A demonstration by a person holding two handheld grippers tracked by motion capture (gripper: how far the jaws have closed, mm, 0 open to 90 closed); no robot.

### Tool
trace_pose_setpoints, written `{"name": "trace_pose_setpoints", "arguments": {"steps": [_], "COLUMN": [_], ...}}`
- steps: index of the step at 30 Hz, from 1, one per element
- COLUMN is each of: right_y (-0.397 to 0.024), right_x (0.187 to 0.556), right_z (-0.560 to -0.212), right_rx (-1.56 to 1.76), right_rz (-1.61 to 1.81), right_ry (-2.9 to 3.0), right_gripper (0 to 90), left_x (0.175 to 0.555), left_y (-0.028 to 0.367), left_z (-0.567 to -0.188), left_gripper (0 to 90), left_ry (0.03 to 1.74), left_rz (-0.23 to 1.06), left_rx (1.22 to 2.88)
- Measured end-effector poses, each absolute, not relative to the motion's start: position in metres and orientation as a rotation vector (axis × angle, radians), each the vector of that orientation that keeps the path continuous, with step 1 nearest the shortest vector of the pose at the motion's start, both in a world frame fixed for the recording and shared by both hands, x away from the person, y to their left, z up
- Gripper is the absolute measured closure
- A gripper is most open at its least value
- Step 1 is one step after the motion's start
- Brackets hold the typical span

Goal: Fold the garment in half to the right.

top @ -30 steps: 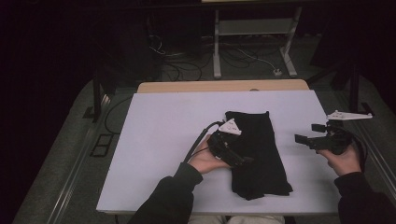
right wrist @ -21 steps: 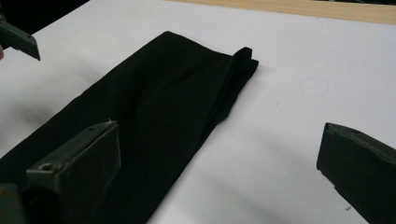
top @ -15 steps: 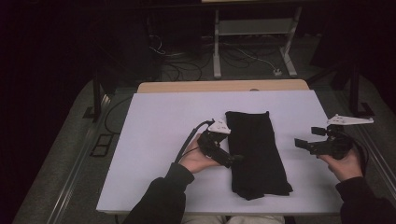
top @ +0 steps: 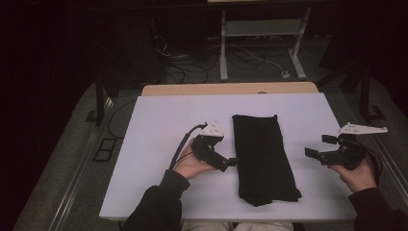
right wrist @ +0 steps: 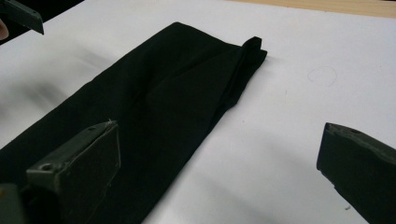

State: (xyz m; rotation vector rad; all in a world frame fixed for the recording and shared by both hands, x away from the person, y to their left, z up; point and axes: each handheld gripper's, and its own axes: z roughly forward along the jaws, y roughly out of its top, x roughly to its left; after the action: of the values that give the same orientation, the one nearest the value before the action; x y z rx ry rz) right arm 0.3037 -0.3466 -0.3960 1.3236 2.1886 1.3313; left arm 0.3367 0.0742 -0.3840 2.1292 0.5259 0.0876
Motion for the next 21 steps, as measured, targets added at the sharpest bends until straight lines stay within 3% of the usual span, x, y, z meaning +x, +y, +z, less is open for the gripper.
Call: {"name": "trace_pose_setpoints", "arguments": {"steps": [21], "right_y": [-0.354], "right_x": [0.282], "right_z": [-0.404], "right_rx": [1.324], "right_rz": [1.333], "right_ry": [2.176], "right_gripper": [0.0], "left_x": [0.335], "left_y": [0.117], "left_z": [-0.39], "left_gripper": [0.0], "left_ry": [0.607], "left_rz": [0.134], "left_rx": [2.102]}}
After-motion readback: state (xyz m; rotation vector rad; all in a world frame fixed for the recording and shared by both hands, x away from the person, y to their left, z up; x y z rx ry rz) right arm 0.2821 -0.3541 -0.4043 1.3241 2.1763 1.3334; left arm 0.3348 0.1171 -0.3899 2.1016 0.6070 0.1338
